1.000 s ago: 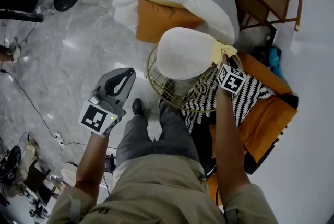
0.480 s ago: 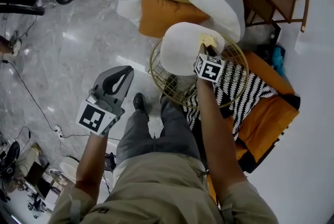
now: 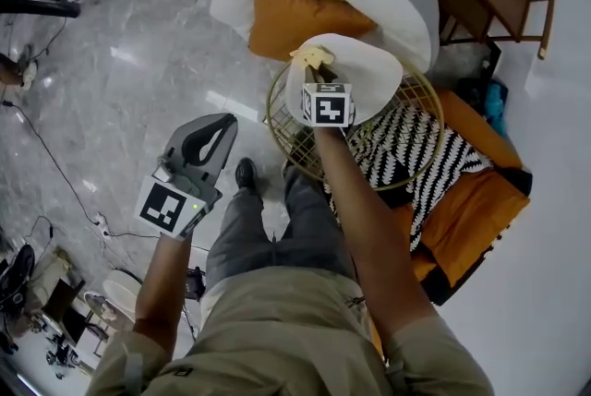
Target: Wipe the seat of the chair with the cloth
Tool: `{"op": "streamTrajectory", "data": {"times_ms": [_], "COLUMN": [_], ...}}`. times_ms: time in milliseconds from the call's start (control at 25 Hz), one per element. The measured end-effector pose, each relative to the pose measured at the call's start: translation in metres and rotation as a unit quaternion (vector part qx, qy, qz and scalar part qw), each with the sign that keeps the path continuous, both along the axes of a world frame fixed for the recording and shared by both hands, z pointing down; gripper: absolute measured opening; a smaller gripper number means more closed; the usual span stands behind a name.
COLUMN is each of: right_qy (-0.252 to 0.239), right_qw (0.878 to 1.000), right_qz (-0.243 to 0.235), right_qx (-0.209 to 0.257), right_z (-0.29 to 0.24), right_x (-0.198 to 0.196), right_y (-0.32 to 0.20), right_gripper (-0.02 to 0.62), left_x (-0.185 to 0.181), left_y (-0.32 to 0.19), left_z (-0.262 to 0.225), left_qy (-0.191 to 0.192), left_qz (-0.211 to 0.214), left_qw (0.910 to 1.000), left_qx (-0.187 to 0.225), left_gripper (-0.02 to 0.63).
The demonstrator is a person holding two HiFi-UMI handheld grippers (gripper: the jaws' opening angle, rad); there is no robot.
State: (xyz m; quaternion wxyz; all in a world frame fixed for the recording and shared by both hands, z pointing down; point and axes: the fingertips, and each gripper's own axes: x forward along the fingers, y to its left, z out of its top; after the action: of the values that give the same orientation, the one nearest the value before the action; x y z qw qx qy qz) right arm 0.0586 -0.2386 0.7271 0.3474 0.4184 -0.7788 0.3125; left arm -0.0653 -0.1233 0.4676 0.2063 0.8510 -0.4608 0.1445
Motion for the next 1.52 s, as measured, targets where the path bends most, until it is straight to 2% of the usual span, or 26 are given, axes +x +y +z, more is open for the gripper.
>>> {"op": "streamTrajectory", "data": {"times_ms": [80, 200, 320, 400, 520, 640, 880, 1120, 1280, 1400, 1520], "right_qy": [0.008, 0.030, 0.069, 0.086, 0.095, 0.095, 0.098, 0.095, 0.085, 0.062, 0.035], "right_qw": [1.000, 0.995, 0.982, 0.971, 0.963, 0.963, 0.967, 0.976, 0.987, 0.996, 0.999], "right_qz": [0.025, 0.092, 0.177, 0.221, 0.251, 0.251, 0.236, 0.195, 0.135, 0.056, -0.016], "right_qx": [-0.002, -0.002, 0.005, 0.009, 0.015, 0.018, 0.014, 0.000, -0.021, -0.031, -0.034], "right_z": [0.003, 0.006, 0.001, -0.004, -0.012, -0.015, -0.014, 0.002, 0.020, 0.028, 0.029], "right_x": [0.033, 0.110, 0.201, 0.247, 0.282, 0.292, 0.280, 0.229, 0.156, 0.076, 0.005], "right_y": [-0.003, -0.008, -0.007, -0.002, 0.007, 0.009, 0.012, 0.005, 0.004, 0.006, 0.014], "right_gripper": [0.083, 0.083, 0.081, 0.081, 0.081, 0.081, 0.081, 0.081, 0.081, 0.081, 0.081], "left_x": [0.002, 0.008, 0.015, 0.020, 0.027, 0.034, 0.036, 0.016, 0.003, -0.003, -0.005], "left_y": [-0.002, -0.004, -0.007, -0.008, -0.010, -0.015, -0.017, -0.012, -0.008, -0.002, 0.003], "left_z": [0.000, 0.000, 0.000, 0.003, 0.006, 0.005, 0.000, 0.005, 0.007, 0.008, 0.012], "left_qy": [0.000, 0.001, 0.003, 0.004, 0.006, 0.009, 0.012, 0.016, 0.015, 0.012, 0.013], "left_qz": [0.004, 0.011, 0.018, 0.024, 0.031, 0.038, 0.033, 0.011, 0.000, -0.009, -0.015], "left_qw": [1.0000, 0.9999, 0.9998, 0.9997, 0.9995, 0.9992, 0.9994, 0.9998, 0.9999, 0.9999, 0.9998], "left_qx": [0.000, 0.001, 0.002, 0.001, -0.005, -0.003, 0.004, -0.002, -0.002, -0.003, -0.008], "left_gripper": [0.017, 0.017, 0.017, 0.017, 0.017, 0.017, 0.017, 0.017, 0.017, 0.017, 0.017]}}
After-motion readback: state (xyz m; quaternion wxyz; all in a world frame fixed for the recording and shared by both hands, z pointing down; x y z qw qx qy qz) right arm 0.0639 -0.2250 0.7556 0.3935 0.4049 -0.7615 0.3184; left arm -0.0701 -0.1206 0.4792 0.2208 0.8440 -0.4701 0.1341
